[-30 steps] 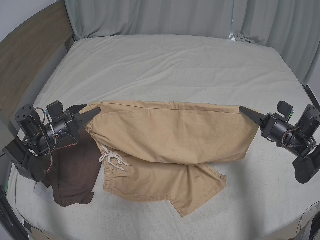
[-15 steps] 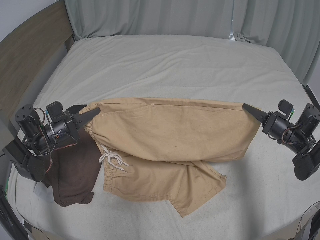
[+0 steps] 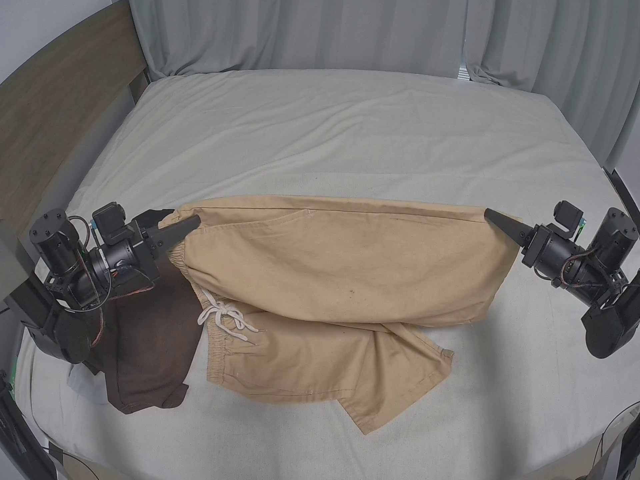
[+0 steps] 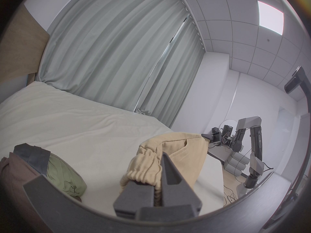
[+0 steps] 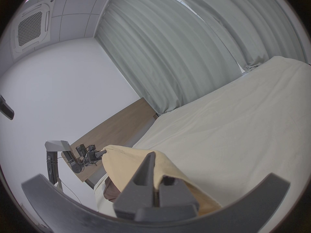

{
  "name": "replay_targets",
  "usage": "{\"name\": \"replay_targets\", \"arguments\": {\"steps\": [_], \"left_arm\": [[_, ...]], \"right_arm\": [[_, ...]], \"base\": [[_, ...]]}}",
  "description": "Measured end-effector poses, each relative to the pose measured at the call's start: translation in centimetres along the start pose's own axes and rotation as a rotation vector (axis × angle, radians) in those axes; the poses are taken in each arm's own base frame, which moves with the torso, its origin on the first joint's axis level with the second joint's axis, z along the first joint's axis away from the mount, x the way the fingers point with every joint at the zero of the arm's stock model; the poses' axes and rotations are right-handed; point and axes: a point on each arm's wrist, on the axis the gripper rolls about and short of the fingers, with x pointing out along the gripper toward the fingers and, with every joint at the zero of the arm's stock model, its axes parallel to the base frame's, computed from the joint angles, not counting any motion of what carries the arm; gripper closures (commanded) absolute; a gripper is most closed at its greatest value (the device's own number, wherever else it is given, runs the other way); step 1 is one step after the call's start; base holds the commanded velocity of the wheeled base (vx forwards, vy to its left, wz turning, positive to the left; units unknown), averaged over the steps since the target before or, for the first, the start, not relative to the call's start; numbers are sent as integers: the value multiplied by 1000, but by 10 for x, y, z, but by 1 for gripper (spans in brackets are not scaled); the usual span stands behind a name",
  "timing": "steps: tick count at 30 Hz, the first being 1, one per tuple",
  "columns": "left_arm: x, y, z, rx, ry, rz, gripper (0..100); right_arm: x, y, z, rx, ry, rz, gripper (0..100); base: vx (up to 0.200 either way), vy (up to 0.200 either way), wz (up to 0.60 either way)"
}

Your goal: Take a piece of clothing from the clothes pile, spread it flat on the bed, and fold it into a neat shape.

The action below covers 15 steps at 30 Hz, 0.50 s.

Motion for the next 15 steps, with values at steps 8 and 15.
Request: {"name": "replay_targets", "arguments": {"steps": [8, 15], "left_arm": [[0, 1, 1, 1, -1, 2, 100], [-1, 2, 1, 2, -3, 7, 100]], "right_arm": [[0, -2, 0, 1, 0, -5, 100], [0, -3, 1, -1, -3, -7, 100]], "base": [[0, 0, 0], [0, 0, 0]]}}
